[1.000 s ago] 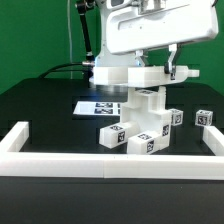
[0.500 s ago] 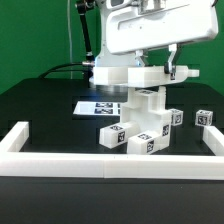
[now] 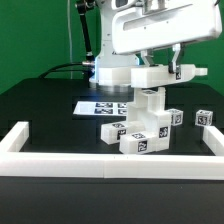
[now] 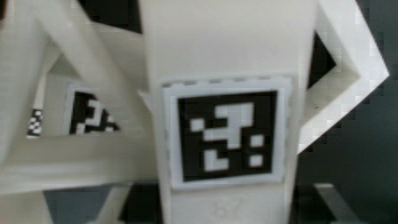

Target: Assemble chair

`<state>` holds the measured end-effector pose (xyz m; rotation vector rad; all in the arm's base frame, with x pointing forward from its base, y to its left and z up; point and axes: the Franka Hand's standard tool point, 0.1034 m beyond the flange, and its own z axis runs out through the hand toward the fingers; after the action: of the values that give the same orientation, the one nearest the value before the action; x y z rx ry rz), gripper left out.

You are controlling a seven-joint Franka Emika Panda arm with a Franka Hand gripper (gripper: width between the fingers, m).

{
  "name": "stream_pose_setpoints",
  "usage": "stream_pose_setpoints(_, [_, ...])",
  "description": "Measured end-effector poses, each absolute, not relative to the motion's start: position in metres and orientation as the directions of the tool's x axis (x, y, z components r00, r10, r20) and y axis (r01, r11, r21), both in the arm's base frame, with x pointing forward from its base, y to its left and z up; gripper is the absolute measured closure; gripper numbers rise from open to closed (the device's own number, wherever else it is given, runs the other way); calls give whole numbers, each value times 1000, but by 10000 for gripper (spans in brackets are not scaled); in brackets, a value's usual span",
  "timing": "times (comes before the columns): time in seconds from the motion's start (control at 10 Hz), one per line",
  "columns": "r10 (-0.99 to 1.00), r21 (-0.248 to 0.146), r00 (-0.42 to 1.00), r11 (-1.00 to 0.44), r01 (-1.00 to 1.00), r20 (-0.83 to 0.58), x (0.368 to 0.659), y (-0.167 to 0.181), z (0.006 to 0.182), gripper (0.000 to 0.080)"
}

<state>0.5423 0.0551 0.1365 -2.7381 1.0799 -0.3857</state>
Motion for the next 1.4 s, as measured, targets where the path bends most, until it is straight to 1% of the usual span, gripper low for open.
stream_pose_setpoints(0.1, [-672,-249,718,-738,-627,182,543,54,137,502])
stream_pose_setpoints(1.1, [-681,-247,711,-730,-638,175,546,44,141,502])
stream_pose_setpoints(1.2, [-697,-251,697,-714,-653,169,546,44,141,502])
stream_pose_setpoints(1.4, [-780,-271,611,-622,-735,136,546,44,140,502])
